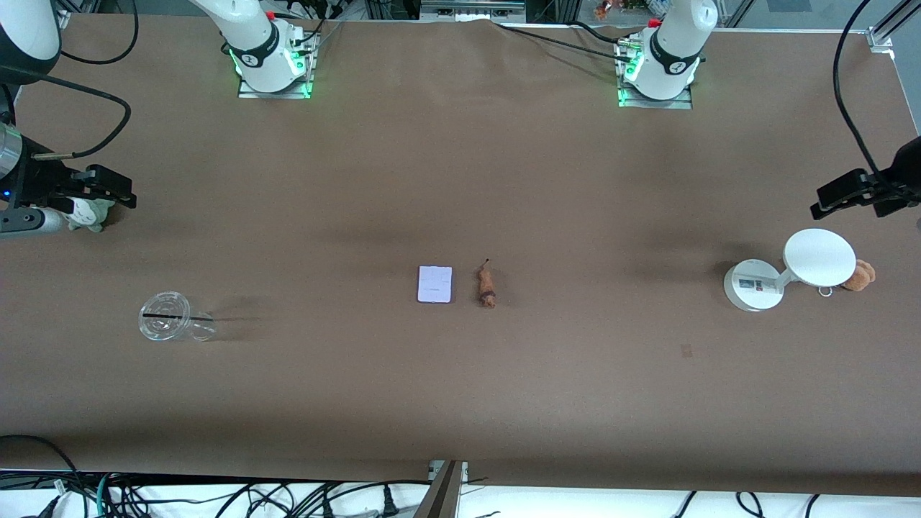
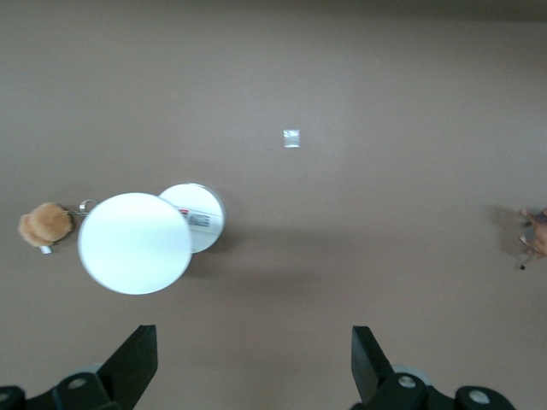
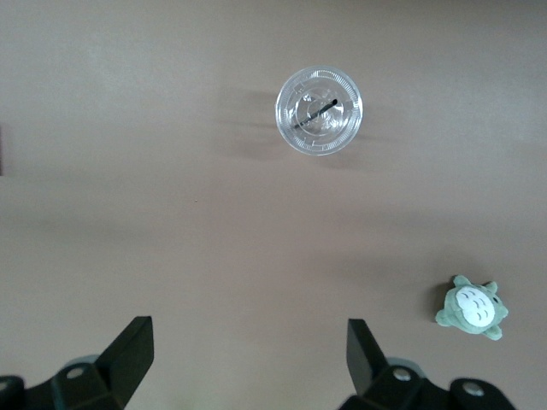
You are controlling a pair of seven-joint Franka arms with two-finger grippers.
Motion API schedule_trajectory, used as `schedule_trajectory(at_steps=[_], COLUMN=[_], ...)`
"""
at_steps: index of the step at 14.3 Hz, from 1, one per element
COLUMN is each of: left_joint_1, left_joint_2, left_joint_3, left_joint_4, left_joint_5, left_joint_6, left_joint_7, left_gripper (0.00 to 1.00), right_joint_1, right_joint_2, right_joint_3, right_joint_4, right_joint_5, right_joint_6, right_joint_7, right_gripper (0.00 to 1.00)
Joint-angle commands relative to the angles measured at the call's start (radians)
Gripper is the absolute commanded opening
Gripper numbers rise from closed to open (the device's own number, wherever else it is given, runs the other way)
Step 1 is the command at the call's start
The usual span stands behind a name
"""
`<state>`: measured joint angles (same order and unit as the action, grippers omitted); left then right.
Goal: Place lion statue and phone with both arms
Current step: 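Reach the left gripper over the brown lion statue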
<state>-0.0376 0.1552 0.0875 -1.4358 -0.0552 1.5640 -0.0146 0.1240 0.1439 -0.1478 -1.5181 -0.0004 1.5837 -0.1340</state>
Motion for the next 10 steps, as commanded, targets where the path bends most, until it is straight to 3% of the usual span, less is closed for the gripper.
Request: schedule_trajectory(at_steps=[1,4,10], left_joint_1=[-0.025,-0.067,-0.261], left_joint_2=[0.069,0.136,0.286], left_joint_3=[-0.053,-0.113,-0.114], left_joint_4=[0.026,0.031,0.034], left_joint_5=[-0.047,-0.054,-0.054], left_joint_6=[0.013,0.074,0.289], left_joint_7=[-0.06,-0.18,-0.424], left_gripper=[1.0,1.0,1.0], right_joint_1=[-0.003,-0.003,-0.007], right_joint_2=[0.0,0.0,0.008], right_joint_3=[0.001,0.001,0.001], right_joint_4=[0.01,0.01,0.01], right_joint_5=[-0.003,-0.003,-0.003], right_joint_6=[-0.014,-0.014,-0.01], right_joint_7=[0.001,0.001,-0.007], right_gripper=[1.0,1.0,1.0])
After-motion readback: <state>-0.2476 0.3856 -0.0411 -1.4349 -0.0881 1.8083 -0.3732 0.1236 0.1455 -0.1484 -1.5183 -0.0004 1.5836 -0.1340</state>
